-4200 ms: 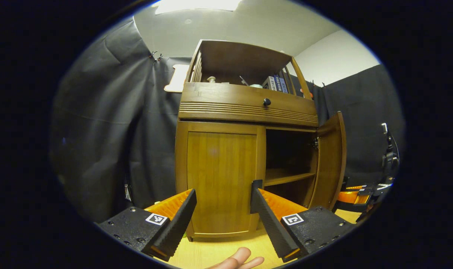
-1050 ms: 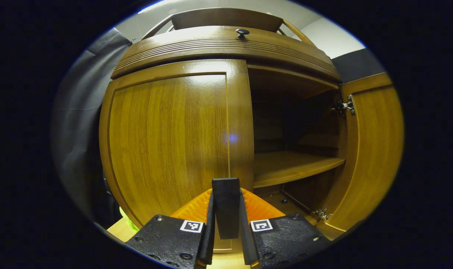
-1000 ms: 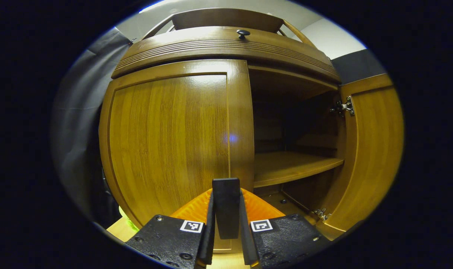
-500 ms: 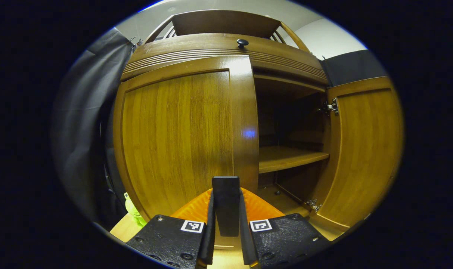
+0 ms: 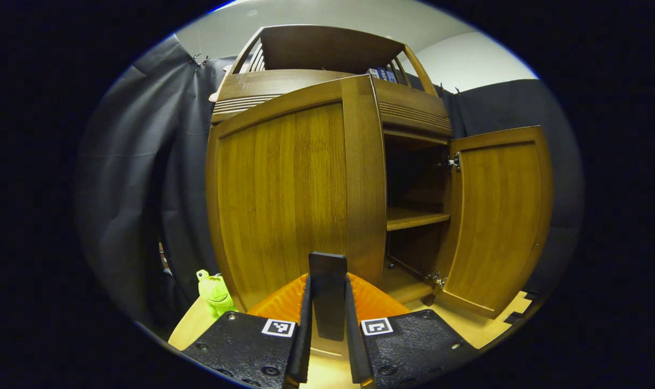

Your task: Open the right door of the double-door shoe cabinet with the right hand, and open the left door with the left hand.

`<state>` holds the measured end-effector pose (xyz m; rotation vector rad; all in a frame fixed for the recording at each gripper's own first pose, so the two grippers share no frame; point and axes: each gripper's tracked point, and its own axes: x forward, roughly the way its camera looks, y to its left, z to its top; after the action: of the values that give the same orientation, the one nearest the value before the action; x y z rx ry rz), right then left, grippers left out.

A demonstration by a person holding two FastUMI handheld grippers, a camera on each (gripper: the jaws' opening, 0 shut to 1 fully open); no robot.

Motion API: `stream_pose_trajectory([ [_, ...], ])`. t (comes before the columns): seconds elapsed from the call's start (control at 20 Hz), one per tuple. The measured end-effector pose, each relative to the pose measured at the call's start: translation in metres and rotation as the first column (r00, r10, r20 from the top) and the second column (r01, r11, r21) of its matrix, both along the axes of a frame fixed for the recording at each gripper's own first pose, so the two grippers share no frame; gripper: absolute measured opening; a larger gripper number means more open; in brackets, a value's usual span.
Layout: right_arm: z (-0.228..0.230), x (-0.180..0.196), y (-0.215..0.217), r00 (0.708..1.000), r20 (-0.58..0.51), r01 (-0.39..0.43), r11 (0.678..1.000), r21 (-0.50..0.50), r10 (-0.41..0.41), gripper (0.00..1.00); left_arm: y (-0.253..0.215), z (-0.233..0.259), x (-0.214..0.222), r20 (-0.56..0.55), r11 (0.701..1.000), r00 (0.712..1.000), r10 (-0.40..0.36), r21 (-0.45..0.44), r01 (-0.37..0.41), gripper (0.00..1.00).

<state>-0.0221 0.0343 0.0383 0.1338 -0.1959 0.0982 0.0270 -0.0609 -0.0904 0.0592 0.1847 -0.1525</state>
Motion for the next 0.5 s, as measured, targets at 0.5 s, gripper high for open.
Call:
stream_pose_trajectory([
  [0.5,-0.001,0.004,0.004,1.000,0.001,0.008,1.000,-0.011,-0.008,1.00,0.036,0.007,-0.035,0.018,0.998,0.998,0.057,0.032,-0.057,0.29],
])
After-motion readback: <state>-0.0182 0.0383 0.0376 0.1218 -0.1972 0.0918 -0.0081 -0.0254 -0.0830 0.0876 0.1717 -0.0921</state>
